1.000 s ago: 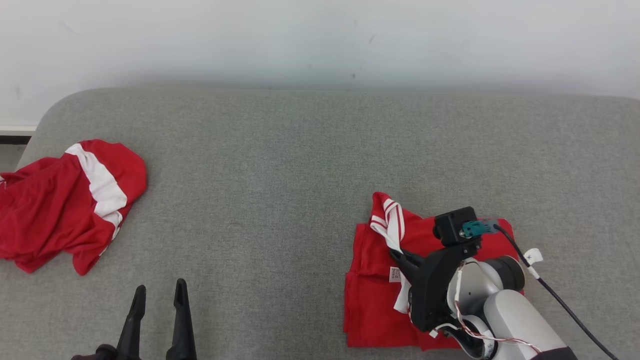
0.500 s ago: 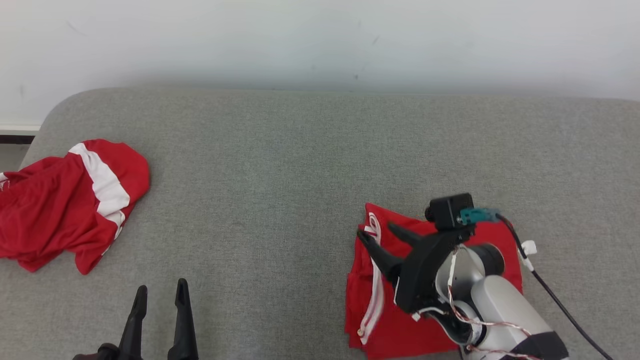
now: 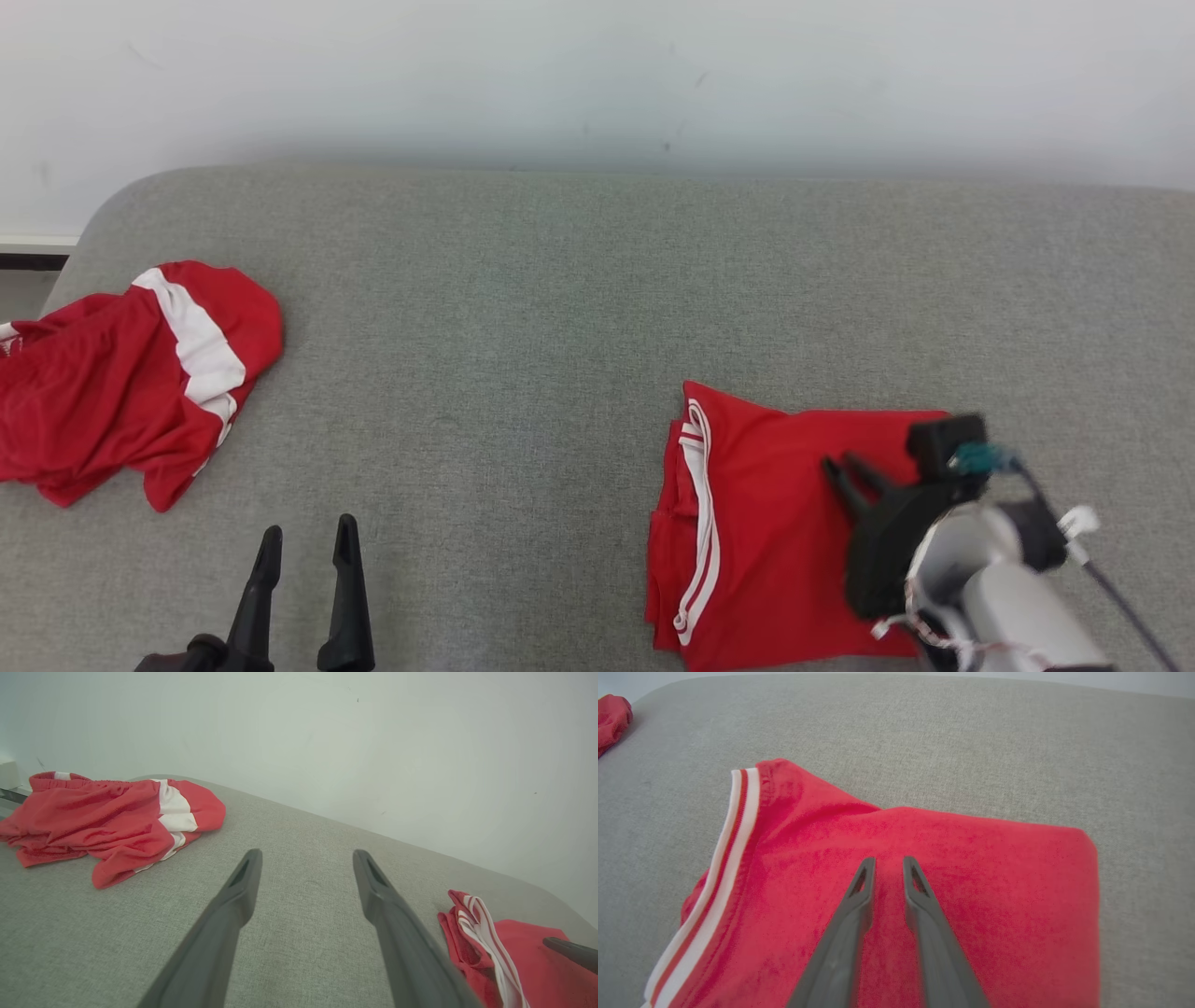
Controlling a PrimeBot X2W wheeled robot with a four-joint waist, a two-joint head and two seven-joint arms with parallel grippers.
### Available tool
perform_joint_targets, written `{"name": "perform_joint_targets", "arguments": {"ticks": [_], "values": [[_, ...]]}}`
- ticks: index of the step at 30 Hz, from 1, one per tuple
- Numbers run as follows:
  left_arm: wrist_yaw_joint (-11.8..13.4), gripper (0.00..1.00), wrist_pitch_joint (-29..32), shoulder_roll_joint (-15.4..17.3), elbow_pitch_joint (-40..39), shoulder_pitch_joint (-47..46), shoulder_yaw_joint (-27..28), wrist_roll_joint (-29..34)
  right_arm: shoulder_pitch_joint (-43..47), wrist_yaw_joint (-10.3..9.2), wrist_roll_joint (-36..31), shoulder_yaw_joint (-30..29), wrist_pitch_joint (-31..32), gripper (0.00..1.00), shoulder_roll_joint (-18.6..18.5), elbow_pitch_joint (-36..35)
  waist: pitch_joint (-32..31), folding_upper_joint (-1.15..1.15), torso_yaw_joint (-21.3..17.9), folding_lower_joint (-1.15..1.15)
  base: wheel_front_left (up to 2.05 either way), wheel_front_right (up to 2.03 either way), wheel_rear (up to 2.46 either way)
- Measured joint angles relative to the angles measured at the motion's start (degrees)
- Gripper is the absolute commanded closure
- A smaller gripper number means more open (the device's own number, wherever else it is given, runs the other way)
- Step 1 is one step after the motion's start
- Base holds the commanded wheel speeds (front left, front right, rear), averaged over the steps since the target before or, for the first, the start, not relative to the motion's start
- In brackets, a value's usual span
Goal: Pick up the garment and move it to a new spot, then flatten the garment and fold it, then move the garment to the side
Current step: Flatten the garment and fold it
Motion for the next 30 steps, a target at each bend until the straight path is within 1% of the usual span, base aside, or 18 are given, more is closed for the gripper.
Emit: {"name": "perform_joint_targets", "arguments": {"ticks": [5,10,13,15,19,23,24,25,26,27,28,30], "values": [[-0.58,0.0,0.0,0.01,0.18,0.1,0.75,-0.31,1.69,0.0,-0.49,2.89,-0.71,1.0,4.95,3.52,0.03,0.0,0.35,0.0,0.0,0.0,0.0],[-1.11,0.0,0.0,-0.01,0.41,0.15,0.9,-0.3,0.19,0.0,-0.82,6.54,-1.52,1.0,6.89,7.36,-0.19,0.0,0.71,0.0,0.0,0.0,0.0],[-1.34,0.0,-0.01,-0.01,0.58,0.33,0.76,-0.16,-1.07,0.0,0.42,9.39,-2.27,1.0,7.72,9.01,-0.57,0.0,1.02,0.0,0.0,0.0,0.0],[-1.48,0.0,0.0,-0.01,0.66,0.57,0.64,0.05,-1.82,0.0,2.13,11.39,-3.05,1.0,7.76,9.73,-0.9,0.0,1.16,0.0,0.0,0.0,0.0],[-1.49,0.0,-0.01,-0.01,0.93,1.24,1.16,0.24,-3.05,0.0,9.64,15.83,-5.32,1.0,7.93,7.97,-1.79,0.0,1.07,0.0,0.0,0.0,0.0],[-1.52,0.0,-0.01,-0.01,1.1,2.24,1.93,0.91,-4.05,0.0,15.01,16.18,-8.83,1.0,7.9,5.66,-2.82,0.0,0.18,0.0,0.0,0.0,0.0],[-1.52,0.0,-0.01,-0.02,1.15,2.35,2.11,1.38,-4.12,0.0,16.08,15.75,-9.82,0.93,7.91,5.02,-3.12,0.0,-0.09,0.0,0.0,0.0,0.0],[-1.49,0.0,-0.01,-0.02,1.18,2.45,2.24,1.74,-4.14,0.0,16.38,15.1,-10.96,0.64,7.94,4.48,-3.42,0.0,-0.4,0.0,0.0,0.0,0.0],[-1.48,0.0,-0.01,0.0,1.19,2.59,2.45,1.9,-4.14,0.0,16.25,14.33,-12.23,0.12,7.95,4.01,-3.73,0.0,-0.75,0.0,0.0,0.0,0.0],[-1.45,0.0,-0.01,-0.01,1.22,2.75,2.56,2.05,-4.05,0.0,16.18,13.43,-13.35,0.0,7.93,3.46,-4.04,0.0,-1.11,0.0,0.0,0.0,0.0],[-1.45,0.0,-0.01,-0.01,1.22,2.75,2.56,2.05,-4.05,0.0,16.18,13.43,-13.35,0.0,7.93,3.46,-4.04,0.0,-1.11,0.0,0.0,0.0,0.0],[-1.41,0.0,-0.01,-0.02,1.25,3.13,2.68,2.12,-3.38,0.0,15.43,11.7,-16.27,0.0,7.27,1.59,-4.67,0.0,-1.89,0.0,0.0,0.0,0.0]]}}
